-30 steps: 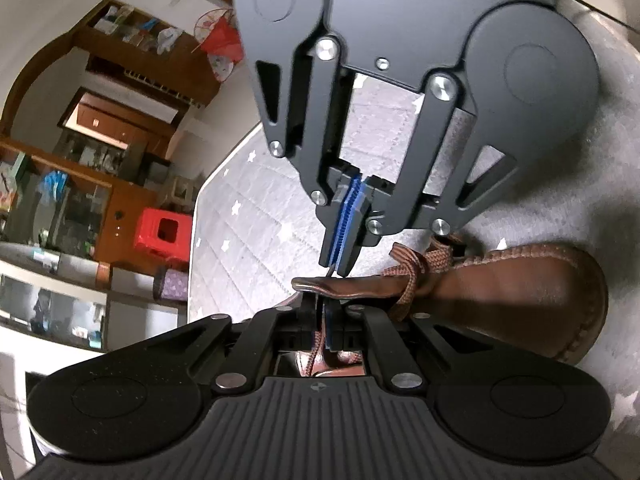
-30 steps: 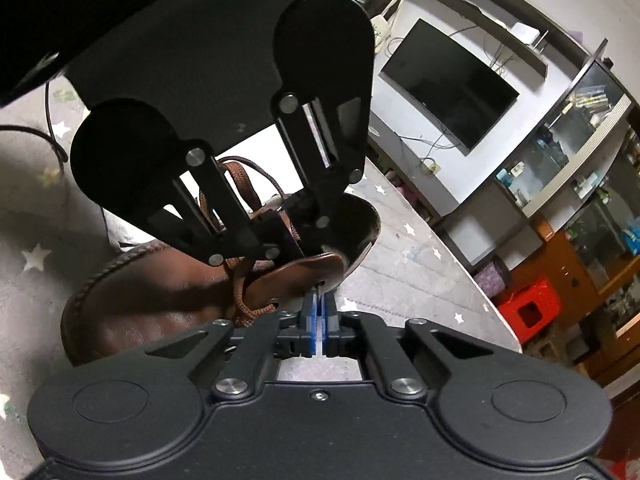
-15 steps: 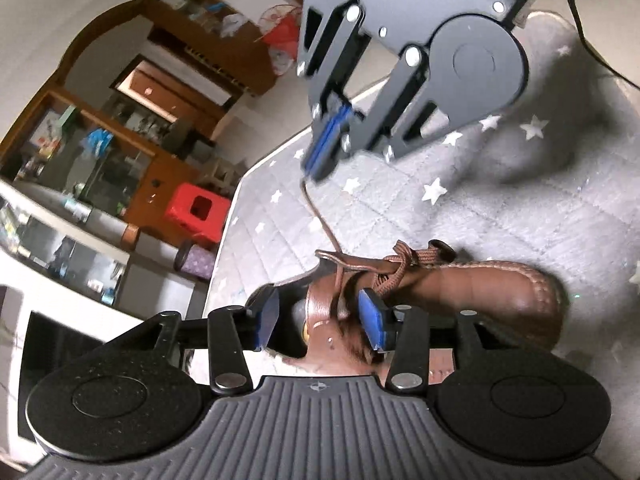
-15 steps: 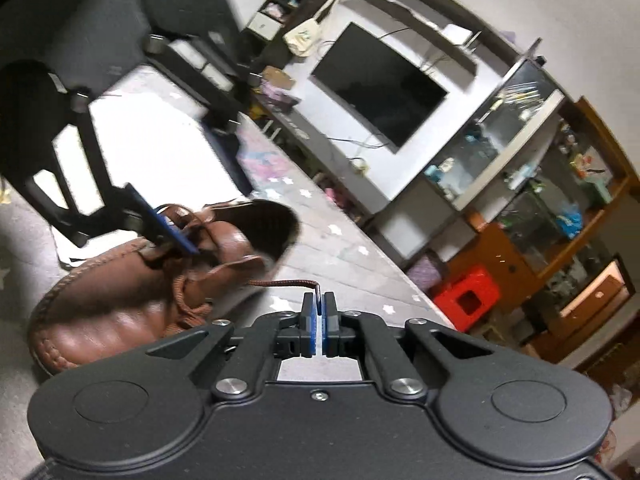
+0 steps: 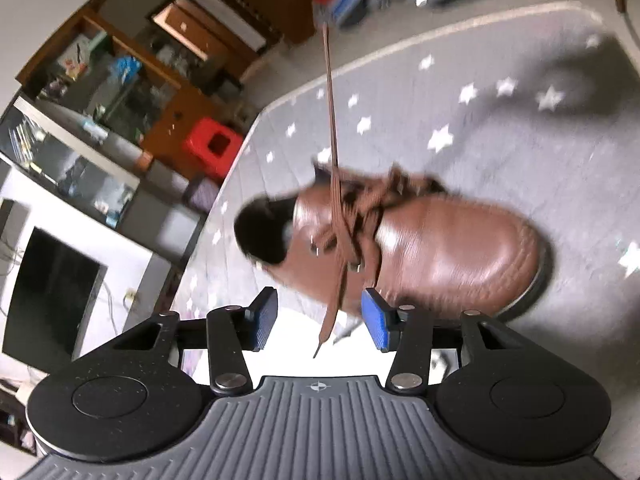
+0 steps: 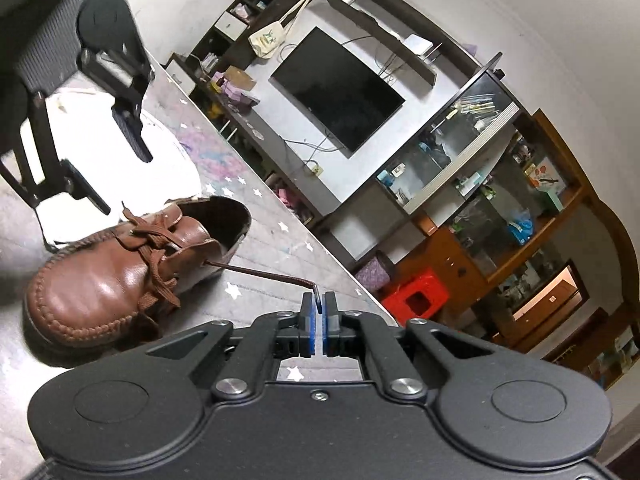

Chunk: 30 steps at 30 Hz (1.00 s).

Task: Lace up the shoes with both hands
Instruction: 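Pull the lace up through the eyelet with the left gripper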

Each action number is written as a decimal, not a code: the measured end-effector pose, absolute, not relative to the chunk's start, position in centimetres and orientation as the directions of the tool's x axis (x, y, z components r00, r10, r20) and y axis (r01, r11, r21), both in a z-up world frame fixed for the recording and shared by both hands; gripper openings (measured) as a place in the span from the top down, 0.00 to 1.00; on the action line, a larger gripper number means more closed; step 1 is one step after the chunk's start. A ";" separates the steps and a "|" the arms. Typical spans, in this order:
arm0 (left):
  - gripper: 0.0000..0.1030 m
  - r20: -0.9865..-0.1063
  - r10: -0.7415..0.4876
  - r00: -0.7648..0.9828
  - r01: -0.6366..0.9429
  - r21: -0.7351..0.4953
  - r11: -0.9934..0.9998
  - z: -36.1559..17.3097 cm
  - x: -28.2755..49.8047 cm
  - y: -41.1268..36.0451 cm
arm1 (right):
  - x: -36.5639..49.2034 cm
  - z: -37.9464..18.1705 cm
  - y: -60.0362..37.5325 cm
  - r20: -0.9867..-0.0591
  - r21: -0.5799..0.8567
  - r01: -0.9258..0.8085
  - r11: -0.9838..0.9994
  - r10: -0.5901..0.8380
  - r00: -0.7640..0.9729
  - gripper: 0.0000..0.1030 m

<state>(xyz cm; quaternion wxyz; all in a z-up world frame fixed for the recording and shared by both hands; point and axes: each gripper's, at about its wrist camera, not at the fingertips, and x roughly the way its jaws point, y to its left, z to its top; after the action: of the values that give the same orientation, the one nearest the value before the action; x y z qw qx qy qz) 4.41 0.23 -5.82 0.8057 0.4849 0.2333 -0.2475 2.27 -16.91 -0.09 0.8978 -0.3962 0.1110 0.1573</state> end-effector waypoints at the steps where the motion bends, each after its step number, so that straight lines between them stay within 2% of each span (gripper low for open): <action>1: 0.70 -0.626 -0.170 0.761 0.632 0.656 0.413 -6.0 4.9 0.4 | 2.2 -0.1 -16.8 -0.322 -0.676 -0.370 0.637 0.196 0.926 0.97; 3: 0.73 -0.643 -0.167 0.748 0.643 0.639 0.421 -6.4 5.7 0.8 | 2.1 -0.1 -16.7 -0.323 -0.673 -0.370 0.641 0.196 0.926 0.97; 13: 0.73 -0.684 -0.206 0.700 0.699 0.597 0.393 -7.0 7.2 1.4 | 2.7 -0.3 -16.7 -0.345 -0.661 -0.390 0.642 0.202 0.917 0.97; 14: 0.75 -0.689 -0.209 0.694 0.705 0.592 0.389 -7.0 7.4 1.5 | 2.7 -0.3 -16.7 -0.345 -0.661 -0.391 0.641 0.203 0.916 0.97; 15: 0.82 -0.695 -0.211 0.687 0.712 0.587 0.385 -7.0 7.6 1.6 | 2.7 -0.2 -16.7 -0.345 -0.661 -0.392 0.639 0.205 0.916 0.97; 17: 0.88 -0.712 -0.214 0.669 0.731 0.577 0.366 -7.2 7.8 1.4 | 2.8 -0.2 -16.7 -0.345 -0.663 -0.395 0.636 0.208 0.915 0.97; 23: 0.89 -0.690 -0.198 0.696 0.717 0.652 0.247 -8.0 6.8 0.6 | 2.9 -0.1 -16.7 -0.345 -0.663 -0.401 0.633 0.217 0.913 0.97; 27: 0.99 -0.683 -0.187 0.706 0.703 0.645 0.301 -7.8 7.2 0.6 | 2.7 -0.2 -16.6 -0.348 -0.662 -0.404 0.631 0.218 0.912 0.97; 30: 1.00 -0.660 -0.193 0.726 0.673 0.626 0.393 -7.0 7.3 1.1 | 2.7 -0.2 -16.8 -0.350 -0.661 -0.401 0.634 0.212 0.912 0.97</action>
<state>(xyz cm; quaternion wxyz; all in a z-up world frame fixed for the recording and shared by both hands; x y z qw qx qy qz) 7.25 1.14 -7.03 0.7960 0.4789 0.2510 -0.2719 2.68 -16.79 -0.23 0.8957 -0.3923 0.1206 0.1712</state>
